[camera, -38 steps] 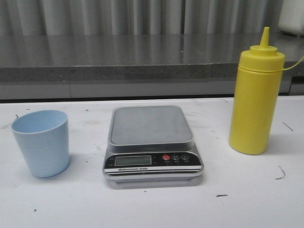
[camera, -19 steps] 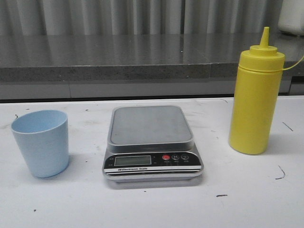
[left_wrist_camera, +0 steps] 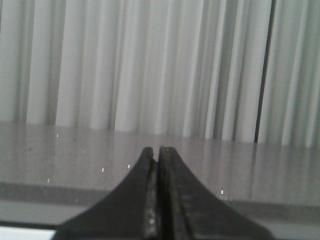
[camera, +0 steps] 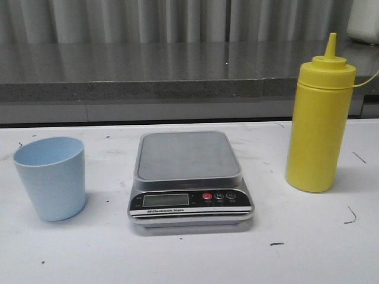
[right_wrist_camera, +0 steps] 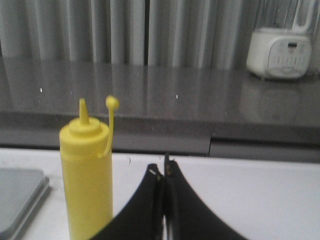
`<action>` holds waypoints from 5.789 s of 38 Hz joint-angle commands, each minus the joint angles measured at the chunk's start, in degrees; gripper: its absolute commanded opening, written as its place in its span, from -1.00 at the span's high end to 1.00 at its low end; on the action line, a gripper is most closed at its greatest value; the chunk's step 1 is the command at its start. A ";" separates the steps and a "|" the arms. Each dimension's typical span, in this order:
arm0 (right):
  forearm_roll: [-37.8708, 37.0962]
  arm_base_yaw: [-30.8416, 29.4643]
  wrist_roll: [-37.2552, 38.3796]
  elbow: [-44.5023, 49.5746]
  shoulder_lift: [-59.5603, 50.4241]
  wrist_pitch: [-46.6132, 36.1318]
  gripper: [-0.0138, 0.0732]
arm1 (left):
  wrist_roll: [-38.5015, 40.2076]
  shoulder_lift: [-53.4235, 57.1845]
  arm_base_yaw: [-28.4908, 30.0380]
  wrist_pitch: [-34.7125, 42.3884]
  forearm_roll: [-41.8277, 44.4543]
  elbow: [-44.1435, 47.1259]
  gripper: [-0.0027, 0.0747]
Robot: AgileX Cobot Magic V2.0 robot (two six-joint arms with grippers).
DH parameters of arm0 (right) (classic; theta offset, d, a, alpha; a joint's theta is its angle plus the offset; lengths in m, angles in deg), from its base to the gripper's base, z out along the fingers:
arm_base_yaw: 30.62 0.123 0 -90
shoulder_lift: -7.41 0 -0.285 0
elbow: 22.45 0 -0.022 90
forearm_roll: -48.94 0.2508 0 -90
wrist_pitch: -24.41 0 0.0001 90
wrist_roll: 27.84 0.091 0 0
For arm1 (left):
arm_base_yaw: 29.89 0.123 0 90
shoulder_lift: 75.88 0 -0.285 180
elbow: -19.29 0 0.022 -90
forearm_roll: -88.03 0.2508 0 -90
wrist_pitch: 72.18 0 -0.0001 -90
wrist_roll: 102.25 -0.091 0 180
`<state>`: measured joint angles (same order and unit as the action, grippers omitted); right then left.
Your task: Pour seasoning into cup on scale with both arms
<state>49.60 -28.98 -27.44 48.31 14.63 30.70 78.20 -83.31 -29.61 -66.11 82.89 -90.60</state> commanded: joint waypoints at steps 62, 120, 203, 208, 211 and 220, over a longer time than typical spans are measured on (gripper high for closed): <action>0.59 -0.28 -0.07 -22.42 21.51 15.90 -0.73 | -3.12 -57.82 -24.93 -37.26 2.44 -40.89 -0.39; 0.59 -0.28 -0.07 -22.42 21.51 16.90 -0.73 | -1.08 -96.87 -32.61 -62.63 9.14 -66.73 0.98; 0.59 -0.28 -0.07 -22.42 21.51 17.14 -0.61 | -1.68 -98.07 -39.12 -78.63 6.62 -96.45 0.75; 0.59 -0.28 -0.07 -22.42 21.51 17.14 -0.61 | -1.66 -92.03 -36.05 -76.14 6.62 -88.04 0.98; 0.59 -0.28 -0.07 -22.42 21.51 17.14 -0.61 | -1.15 -87.48 -34.08 -71.92 6.62 -81.96 0.98; 0.59 -0.28 -0.07 -22.42 21.51 17.14 -0.61 | 1.11 -70.51 -25.19 -56.89 6.74 -62.23 0.98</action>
<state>50.35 -28.98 -27.34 27.82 35.27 52.23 77.75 -161.27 -57.87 -130.42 89.55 -156.89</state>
